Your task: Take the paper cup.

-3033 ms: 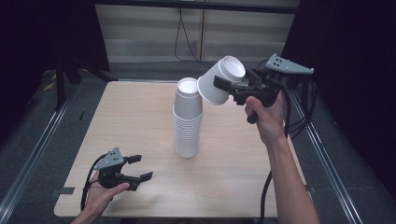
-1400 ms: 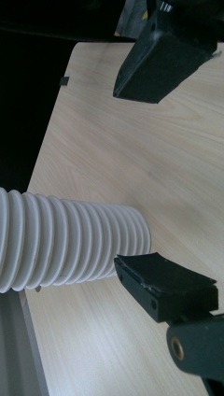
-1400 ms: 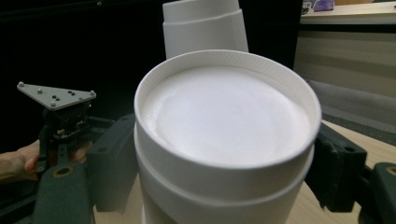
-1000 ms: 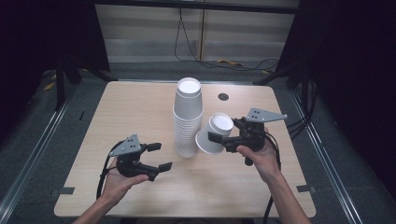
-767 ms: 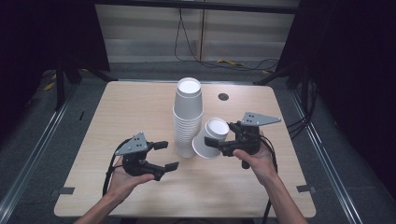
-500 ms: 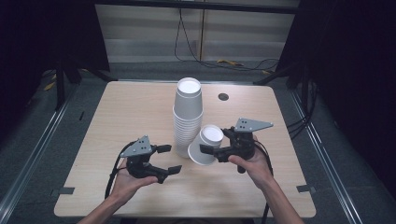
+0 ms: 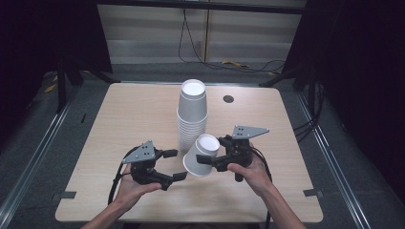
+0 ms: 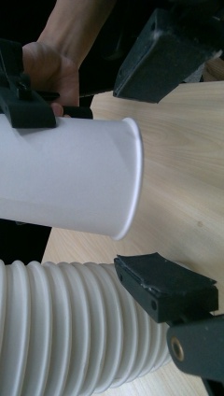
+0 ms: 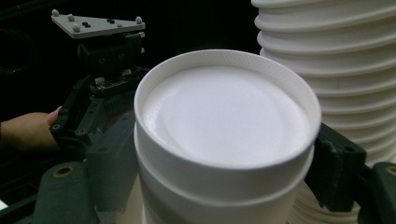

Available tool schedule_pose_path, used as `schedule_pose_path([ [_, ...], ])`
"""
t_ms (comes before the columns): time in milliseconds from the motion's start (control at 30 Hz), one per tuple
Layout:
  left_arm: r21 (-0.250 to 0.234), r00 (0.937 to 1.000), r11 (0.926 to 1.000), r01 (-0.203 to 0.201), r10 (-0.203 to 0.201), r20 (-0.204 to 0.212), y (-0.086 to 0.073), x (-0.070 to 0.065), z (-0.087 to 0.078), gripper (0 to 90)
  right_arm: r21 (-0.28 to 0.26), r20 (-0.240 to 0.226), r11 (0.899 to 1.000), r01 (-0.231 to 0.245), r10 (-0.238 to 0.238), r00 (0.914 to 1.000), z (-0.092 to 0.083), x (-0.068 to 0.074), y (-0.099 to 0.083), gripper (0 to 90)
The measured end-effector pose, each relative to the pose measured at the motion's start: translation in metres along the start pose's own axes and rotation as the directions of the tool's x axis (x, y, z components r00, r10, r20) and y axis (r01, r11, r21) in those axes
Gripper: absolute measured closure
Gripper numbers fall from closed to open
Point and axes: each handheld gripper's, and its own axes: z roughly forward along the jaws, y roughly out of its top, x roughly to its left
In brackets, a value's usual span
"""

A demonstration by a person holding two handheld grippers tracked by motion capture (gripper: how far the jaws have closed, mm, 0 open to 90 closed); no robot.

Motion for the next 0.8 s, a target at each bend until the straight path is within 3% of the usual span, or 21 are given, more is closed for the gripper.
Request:
schedule_pose_path([
  [167, 0.001, 0.9993, 0.9999, 0.013, -0.013, 0.037, -0.001, 0.0, 0.007, 15.4, 0.008, -0.041, 1.0, 0.007, -0.006, 0.9991, 0.006, 0.002, -0.002, 21.9],
  [233, 0.01, 0.9996, 0.9999, -0.005, 0.005, 0.028, -0.001, -0.001, 0.01, 15.5, 0.01, -0.049, 1.0, 0.0, 0.0, 0.9988, 0.008, 0.003, -0.003, 22.0],
  [400, 0.023, 0.9997, 0.9997, 0.0, 0.0, 0.023, 0.0, -0.002, 0.018, 15.3, 0.014, -0.054, 1.0, 0.018, -0.017, 0.9984, 0.012, 0.006, -0.004, 22.3],
  [500, 0.029, 0.9992, 0.9996, 0.003, -0.004, 0.039, -0.002, -0.002, 0.02, 15.3, 0.019, -0.066, 1.0, 0.005, -0.004, 0.9978, 0.015, 0.006, -0.006, 22.4],
  [800, 0.052, 0.9996, 0.9986, -0.004, 0.003, 0.027, -0.004, -0.005, 0.028, 9.9, 0.028, -0.088, 1.0, 0.0, 0.002, 0.9961, 0.023, 0.01, -0.008, 22.5],
])
